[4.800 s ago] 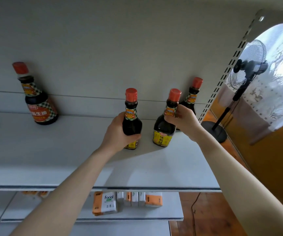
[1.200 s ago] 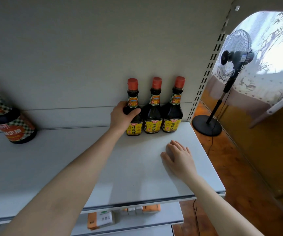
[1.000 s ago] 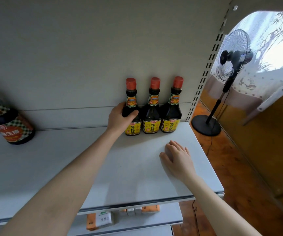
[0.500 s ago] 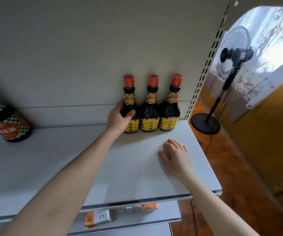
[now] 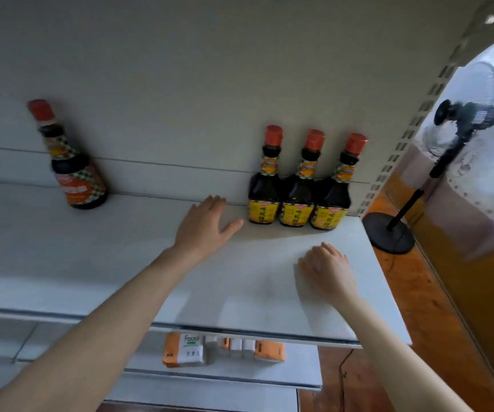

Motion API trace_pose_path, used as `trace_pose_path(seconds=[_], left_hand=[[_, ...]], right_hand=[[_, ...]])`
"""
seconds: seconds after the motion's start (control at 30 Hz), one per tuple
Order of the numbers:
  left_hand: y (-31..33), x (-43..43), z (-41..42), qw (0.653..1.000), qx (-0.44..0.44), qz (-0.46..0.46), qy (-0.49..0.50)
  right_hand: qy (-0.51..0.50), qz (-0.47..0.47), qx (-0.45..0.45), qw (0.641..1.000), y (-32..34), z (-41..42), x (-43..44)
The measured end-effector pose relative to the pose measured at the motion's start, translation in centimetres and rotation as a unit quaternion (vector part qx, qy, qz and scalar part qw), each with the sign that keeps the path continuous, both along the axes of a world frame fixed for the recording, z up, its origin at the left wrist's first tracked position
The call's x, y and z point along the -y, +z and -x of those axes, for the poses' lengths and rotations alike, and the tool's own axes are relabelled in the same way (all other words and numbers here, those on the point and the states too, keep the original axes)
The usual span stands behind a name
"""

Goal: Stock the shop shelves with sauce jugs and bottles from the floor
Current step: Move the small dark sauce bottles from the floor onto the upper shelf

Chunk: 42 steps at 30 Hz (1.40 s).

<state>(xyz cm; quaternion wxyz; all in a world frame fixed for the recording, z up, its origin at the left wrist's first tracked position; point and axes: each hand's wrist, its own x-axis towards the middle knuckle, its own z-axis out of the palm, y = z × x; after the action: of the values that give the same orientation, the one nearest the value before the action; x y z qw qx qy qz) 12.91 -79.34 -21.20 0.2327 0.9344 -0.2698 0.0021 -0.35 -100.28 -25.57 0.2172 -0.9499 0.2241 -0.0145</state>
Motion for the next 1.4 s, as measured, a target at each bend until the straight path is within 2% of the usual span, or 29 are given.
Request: trace_pose_path(seconds=[0.1, 0.17, 0.3, 0.37, 0.7, 0.97, 1.23, 1.4], left_hand=[[-0.1, -6.1, 1.2, 0.999, -0.006, -0.038, 0.035], [-0.3, -10.6, 2.1, 0.997, 0.022, -0.035, 0.071], [-0.1, -20.4, 4.4, 0.989, 0.004, -0.062, 0.131], [0.1, -25.3, 6.1, 0.981, 0.012, -0.043, 0.187], [-1.9, -52.8, 17.0, 0.921, 0.020, -0.068, 0.383], [-4.4, -66.1, 24.1, 0.861, -0.033, -0.057, 0.503], [-9.9, -76.8, 22.2, 0.833, -0.073, -0.046, 0.547], [-12.3, -84.1, 17.2, 0.831, -0.153, -0.061, 0.532]], right_hand=[[0.023, 0.006, 0.036, 0.999, 1.3, -1.7, -2.9], [0.058, -0.009, 0.053, 0.997, 2.0, -3.3, -6.1], [0.147, -0.028, 0.049, 0.988, 2.9, -6.3, -14.7], [0.185, -0.043, 0.047, 0.981, 3.1, -7.3, -20.0], [0.387, -0.048, 0.086, 0.917, 2.6, -6.9, -48.5], [0.466, -0.072, 0.019, 0.882, -0.6, -5.8, -63.9], [0.506, -0.079, -0.041, 0.858, -5.5, -10.1, -76.9], [0.496, -0.083, -0.089, 0.860, -8.4, -15.1, -85.2]])
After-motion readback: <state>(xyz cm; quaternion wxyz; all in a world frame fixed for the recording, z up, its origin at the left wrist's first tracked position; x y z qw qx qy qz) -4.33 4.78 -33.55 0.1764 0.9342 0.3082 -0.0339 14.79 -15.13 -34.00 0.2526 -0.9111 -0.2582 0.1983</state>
